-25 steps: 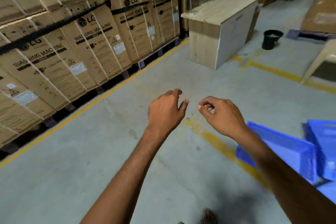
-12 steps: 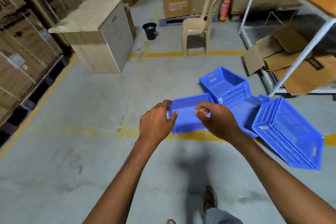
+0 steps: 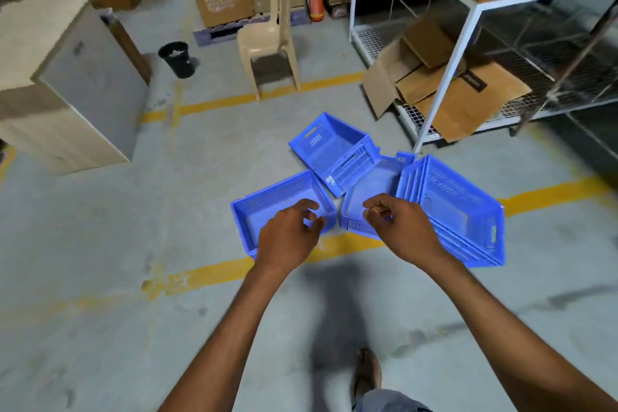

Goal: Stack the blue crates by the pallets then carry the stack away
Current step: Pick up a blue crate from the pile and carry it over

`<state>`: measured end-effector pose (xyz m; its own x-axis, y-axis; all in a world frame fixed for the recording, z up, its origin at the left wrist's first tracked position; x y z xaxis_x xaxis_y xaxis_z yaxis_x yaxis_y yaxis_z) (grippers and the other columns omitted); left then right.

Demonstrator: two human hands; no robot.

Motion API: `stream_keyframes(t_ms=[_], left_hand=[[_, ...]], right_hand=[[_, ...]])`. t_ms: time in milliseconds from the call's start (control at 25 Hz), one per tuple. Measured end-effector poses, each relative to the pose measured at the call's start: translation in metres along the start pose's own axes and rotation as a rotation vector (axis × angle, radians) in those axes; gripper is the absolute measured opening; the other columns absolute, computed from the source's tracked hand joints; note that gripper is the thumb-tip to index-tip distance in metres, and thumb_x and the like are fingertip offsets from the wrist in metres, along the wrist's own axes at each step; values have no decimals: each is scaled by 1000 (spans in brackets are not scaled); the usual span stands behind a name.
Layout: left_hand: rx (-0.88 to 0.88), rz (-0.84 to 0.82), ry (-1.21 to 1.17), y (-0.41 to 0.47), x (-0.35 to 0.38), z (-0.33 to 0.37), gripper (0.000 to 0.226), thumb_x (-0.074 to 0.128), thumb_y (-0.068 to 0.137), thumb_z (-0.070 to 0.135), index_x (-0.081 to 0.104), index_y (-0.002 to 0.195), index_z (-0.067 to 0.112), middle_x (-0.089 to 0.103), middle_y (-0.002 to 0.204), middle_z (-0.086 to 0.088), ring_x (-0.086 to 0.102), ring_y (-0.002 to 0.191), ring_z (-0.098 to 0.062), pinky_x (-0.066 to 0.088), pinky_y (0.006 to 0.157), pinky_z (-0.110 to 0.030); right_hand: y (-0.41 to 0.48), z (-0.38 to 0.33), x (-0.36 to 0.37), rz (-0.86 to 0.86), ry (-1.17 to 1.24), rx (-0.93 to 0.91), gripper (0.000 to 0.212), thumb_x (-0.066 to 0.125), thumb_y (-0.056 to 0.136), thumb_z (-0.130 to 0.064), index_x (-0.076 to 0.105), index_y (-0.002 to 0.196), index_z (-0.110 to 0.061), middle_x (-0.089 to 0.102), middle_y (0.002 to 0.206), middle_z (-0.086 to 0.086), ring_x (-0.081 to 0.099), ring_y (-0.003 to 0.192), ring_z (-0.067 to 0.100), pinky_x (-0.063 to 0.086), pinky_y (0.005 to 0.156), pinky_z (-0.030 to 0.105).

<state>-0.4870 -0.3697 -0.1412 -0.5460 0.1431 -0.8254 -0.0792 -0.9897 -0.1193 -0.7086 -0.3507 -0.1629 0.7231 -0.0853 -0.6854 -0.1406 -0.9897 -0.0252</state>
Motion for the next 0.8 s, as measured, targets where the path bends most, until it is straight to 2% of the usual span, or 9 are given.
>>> stream_keyframes(t_ms=[160, 320, 480, 560, 680, 800], left_hand=[[51, -92, -28, 52, 40, 46, 27, 53, 85, 52, 56, 110, 41, 71, 97, 19, 71, 91, -9, 55, 82, -37], [100, -209, -45, 112, 78, 88, 27, 57, 86, 49, 61, 111, 39, 70, 100, 25, 68, 96, -5, 53, 86, -33], [171, -350, -66, 184, 131, 114, 26, 56, 88, 46, 61, 112, 37, 69, 110, 24, 66, 104, -7, 50, 89, -31], [208, -404, -59, 219, 162, 121, 25, 57, 90, 42, 62, 113, 34, 69, 113, 21, 64, 107, -9, 48, 89, -30], [194, -500, -174, 270, 218, 123, 23, 61, 92, 33, 65, 114, 29, 72, 105, 13, 68, 98, -8, 51, 93, -30], [127, -571, -253, 312, 281, 117, 29, 64, 92, 24, 65, 120, 20, 74, 106, 2, 69, 92, -12, 52, 94, -31]], right_hand=[[40, 52, -24, 8, 33, 93, 15, 58, 88, -28, 68, 95, -37, 72, 88, -17, 69, 88, 7, 56, 80, 37], [73, 104, -44, 63, 52, 231, 19, 57, 91, -20, 69, 97, -33, 72, 92, -20, 67, 92, 6, 54, 83, 32], [121, 163, -47, 147, 105, 382, 22, 55, 93, -13, 69, 98, -29, 72, 91, -22, 68, 92, 6, 55, 85, 34], [146, 195, -42, 176, 129, 478, 25, 53, 92, -9, 69, 100, -26, 73, 92, -17, 69, 94, 9, 55, 87, 36], [191, 254, -22, 188, 135, 614, 30, 51, 90, -6, 70, 104, -23, 75, 96, -9, 69, 98, 15, 55, 90, 36], [227, 315, 8, 169, 138, 736, 35, 49, 89, -5, 70, 113, -19, 77, 103, -4, 68, 106, 18, 53, 96, 39]])
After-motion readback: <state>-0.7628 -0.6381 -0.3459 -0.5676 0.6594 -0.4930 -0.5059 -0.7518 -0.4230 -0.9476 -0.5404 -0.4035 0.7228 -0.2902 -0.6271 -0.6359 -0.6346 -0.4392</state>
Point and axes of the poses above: each hand's wrist, its own y-axis towards the middle knuckle, its own x-axis out of the palm, z = x × y, the point moved 4 cm from there along y, towards the middle knuckle
